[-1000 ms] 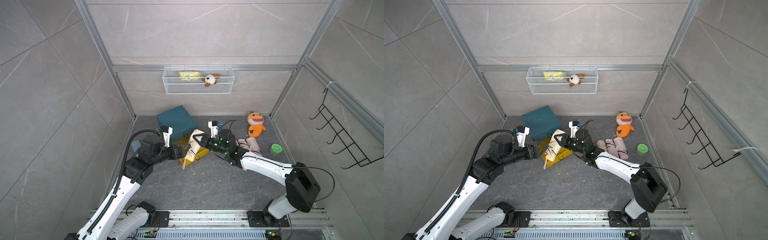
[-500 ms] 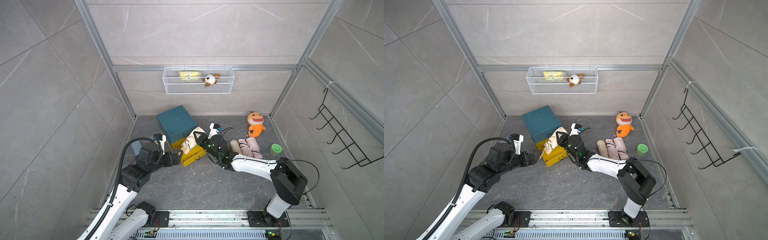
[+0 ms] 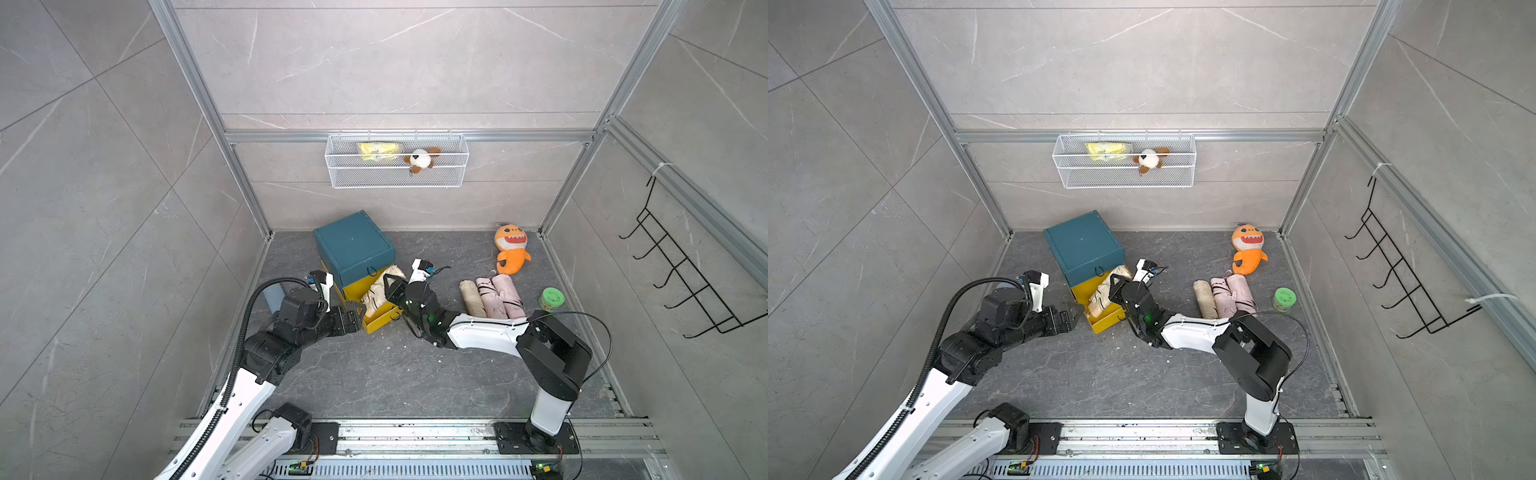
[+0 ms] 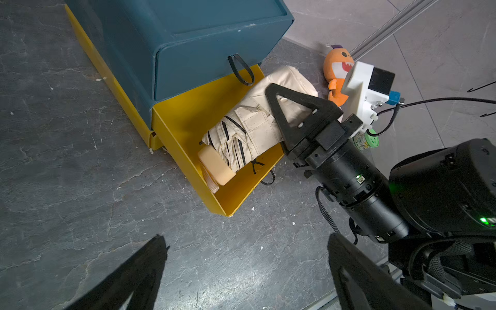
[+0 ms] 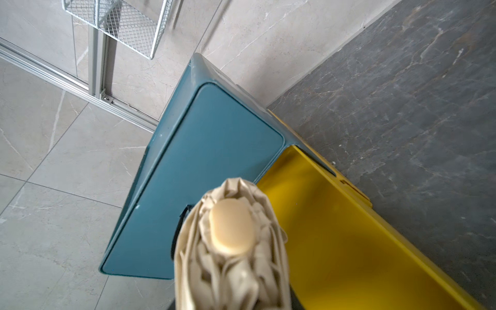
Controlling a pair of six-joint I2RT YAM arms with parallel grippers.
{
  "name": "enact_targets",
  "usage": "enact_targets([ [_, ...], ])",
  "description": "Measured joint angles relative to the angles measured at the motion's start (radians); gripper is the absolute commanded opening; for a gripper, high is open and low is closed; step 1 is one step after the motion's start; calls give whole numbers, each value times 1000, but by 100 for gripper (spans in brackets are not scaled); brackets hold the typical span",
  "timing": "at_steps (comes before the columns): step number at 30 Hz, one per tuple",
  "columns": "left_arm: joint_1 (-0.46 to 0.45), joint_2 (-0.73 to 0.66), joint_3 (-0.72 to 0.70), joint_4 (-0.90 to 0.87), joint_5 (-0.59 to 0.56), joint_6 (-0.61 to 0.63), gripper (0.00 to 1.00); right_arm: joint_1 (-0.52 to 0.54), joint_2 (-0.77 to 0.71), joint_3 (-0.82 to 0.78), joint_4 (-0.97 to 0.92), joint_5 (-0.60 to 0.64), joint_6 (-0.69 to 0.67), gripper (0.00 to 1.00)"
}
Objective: Place the umbrella in the drawer by color
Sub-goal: Place the umbrella in the drawer.
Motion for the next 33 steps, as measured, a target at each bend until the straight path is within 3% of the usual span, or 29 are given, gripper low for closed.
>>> enact_targets([
  [7, 0, 0, 0, 0, 0, 0, 97, 22, 20, 39, -19, 16, -10, 35],
  [18, 0, -11, 0, -1, 0, 0, 97, 29, 24, 55, -60, 34, -18, 58],
  [26, 0, -12, 0, 0, 0, 0, 97, 46, -7, 58, -98, 94, -69, 63],
  [33, 0, -3, 0, -2, -17, 0, 97, 46, -126, 29, -106, 166, -134, 65],
])
